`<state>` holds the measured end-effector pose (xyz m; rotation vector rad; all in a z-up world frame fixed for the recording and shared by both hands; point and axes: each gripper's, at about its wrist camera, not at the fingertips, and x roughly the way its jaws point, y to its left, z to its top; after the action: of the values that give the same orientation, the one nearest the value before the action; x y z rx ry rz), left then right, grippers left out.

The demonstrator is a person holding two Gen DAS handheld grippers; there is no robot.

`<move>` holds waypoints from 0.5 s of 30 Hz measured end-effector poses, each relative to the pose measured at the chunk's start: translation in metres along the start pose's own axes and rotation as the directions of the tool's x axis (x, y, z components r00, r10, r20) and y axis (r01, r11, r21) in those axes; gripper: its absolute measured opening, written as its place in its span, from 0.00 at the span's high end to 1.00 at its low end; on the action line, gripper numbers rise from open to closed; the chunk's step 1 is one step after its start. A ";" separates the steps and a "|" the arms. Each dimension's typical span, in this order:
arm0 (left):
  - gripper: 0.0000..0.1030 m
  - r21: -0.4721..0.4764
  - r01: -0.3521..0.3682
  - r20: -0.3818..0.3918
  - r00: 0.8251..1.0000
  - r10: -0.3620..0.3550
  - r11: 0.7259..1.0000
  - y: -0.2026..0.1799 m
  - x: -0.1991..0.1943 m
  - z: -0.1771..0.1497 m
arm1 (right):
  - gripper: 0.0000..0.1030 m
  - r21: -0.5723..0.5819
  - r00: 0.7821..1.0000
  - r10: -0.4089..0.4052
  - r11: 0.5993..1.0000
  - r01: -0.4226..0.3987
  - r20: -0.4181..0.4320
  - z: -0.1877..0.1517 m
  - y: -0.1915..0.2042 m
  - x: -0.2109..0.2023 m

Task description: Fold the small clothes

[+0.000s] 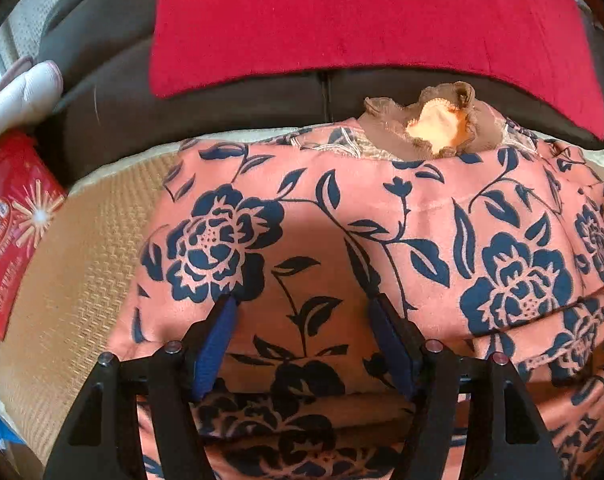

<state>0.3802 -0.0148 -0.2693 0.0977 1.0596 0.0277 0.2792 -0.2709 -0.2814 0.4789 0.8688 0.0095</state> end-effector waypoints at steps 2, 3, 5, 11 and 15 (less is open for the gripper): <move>0.32 0.014 -0.011 0.015 1.000 0.010 1.000 -0.002 -0.004 0.002 | 0.34 -0.001 0.999 -0.023 1.000 0.023 -0.042 -0.001 -0.001 0.010; 0.32 0.010 -0.015 0.033 0.999 0.015 1.000 -0.002 -0.007 0.003 | 0.37 0.000 0.997 -0.036 0.999 0.036 -0.064 -0.002 -0.003 0.015; 0.32 -0.015 -0.003 0.052 0.999 0.004 1.000 -0.002 -0.013 0.005 | 0.40 -0.004 0.993 -0.055 0.999 0.054 -0.100 -0.004 -0.007 0.023; 0.26 0.000 0.036 0.151 0.988 -0.036 0.999 -0.009 -0.045 0.010 | 0.49 -0.041 0.998 -0.057 0.998 0.057 -0.019 -0.001 0.003 0.003; 0.25 0.006 0.067 0.043 0.997 -0.067 0.998 -0.014 -0.023 0.004 | 0.49 -0.063 0.998 -0.039 0.997 0.036 -0.054 -0.006 0.013 0.007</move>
<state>0.3726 -0.0306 -0.2487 0.0669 1.0191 -0.0372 0.2813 -0.2551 -0.2844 0.4056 0.9293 0.0153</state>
